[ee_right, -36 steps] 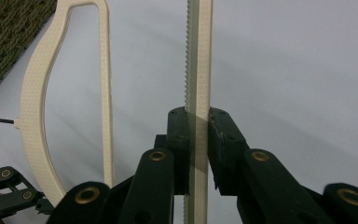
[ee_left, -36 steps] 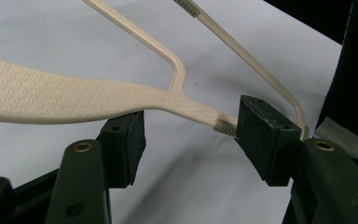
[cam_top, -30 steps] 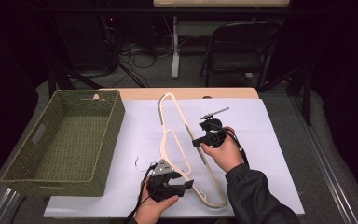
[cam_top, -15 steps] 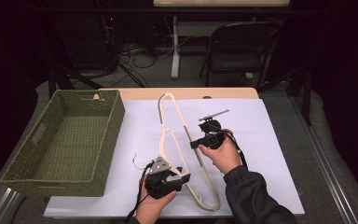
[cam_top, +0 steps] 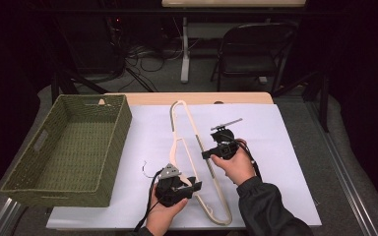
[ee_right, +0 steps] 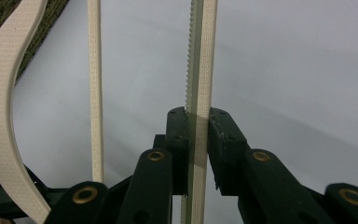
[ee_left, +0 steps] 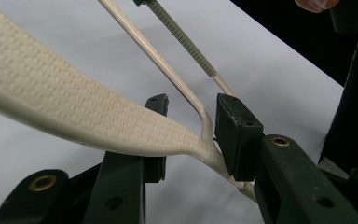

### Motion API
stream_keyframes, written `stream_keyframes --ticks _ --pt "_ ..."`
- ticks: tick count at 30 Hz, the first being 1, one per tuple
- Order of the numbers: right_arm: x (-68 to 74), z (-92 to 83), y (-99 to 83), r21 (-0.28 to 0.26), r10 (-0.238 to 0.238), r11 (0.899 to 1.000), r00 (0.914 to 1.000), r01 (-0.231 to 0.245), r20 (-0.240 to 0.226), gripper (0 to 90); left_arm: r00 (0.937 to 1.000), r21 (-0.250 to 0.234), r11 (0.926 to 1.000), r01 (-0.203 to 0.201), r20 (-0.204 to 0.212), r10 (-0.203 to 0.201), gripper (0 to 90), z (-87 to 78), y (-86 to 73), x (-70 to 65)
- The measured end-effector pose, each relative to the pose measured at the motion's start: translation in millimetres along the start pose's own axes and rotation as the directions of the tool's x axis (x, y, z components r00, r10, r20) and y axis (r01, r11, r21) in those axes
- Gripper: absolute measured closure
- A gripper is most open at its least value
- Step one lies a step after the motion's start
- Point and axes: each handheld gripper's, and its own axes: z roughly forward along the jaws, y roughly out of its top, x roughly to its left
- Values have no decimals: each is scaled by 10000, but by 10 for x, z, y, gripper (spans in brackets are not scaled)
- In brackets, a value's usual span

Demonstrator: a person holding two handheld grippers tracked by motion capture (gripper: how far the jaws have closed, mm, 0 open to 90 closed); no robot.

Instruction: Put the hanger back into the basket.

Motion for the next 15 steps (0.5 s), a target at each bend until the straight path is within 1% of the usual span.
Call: stream_keyframes --ticks 5,7,8,11,12,14,15 --pt "-35 -12 -17 21 9 10000 10000 -9 -45 777 10000 -57 10000 -2 77 3 664 -9 29 2" --pt "-46 -23 -27 39 -2 10000 10000 2 -59 767 9999 -98 9999 67 98 -66 685 -27 53 12" --pt "-49 -27 -38 62 47 10000 10000 -47 -60 757 9999 -99 9999 45 117 -43 689 -39 68 21" --pt "-60 -21 -54 6 -26 10000 10000 26 -8 745 9998 -149 9999 -1 179 4 710 -67 111 32" --pt "-66 -21 -62 55 11 10000 10000 -11 47 740 9998 -157 9999 -54 165 57 710 -84 136 38" --pt "-89 -13 -81 127 33 9999 10000 -33 3 726 9998 -133 9998 -111 136 113 724 -107 177 48" --pt "-103 -4 -95 150 68 9999 10000 -68 26 719 9997 -105 9998 -146 177 148 731 -113 195 54"
